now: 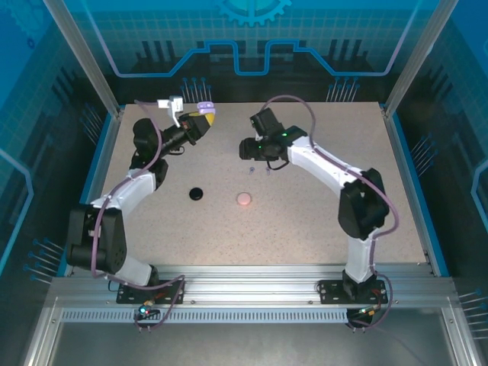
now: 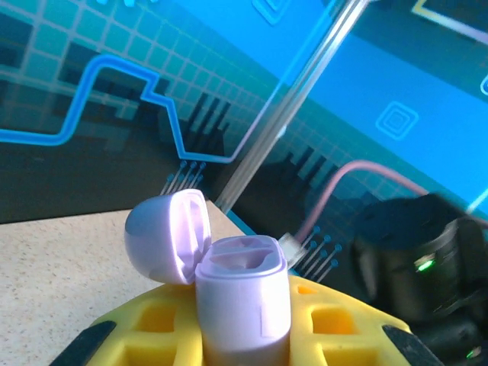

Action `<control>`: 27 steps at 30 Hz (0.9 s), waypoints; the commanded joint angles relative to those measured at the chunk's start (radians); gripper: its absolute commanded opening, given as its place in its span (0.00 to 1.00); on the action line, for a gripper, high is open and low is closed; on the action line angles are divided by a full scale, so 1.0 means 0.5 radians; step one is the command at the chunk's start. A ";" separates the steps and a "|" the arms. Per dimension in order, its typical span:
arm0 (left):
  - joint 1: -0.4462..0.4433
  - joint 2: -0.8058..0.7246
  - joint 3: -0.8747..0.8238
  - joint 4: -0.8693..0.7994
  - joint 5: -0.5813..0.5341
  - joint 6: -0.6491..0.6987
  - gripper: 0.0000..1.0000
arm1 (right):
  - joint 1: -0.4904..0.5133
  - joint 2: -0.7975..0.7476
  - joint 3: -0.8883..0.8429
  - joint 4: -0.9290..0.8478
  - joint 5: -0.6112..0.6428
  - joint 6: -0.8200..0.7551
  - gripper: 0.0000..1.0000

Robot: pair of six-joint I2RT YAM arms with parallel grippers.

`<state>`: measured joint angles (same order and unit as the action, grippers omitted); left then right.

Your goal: Insert the wireless bluetooth earbuds into the charging case

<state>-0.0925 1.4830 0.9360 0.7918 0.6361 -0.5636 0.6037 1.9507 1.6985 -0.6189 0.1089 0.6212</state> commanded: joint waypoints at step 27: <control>-0.312 -0.597 -0.377 -0.138 -0.887 0.468 0.09 | 0.152 1.013 1.039 -0.801 0.506 0.685 0.44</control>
<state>-0.2443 1.2064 0.7689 0.6937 0.2367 -0.3584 0.6670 2.4245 2.1693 -0.9630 0.3283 0.9253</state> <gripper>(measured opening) 0.216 0.446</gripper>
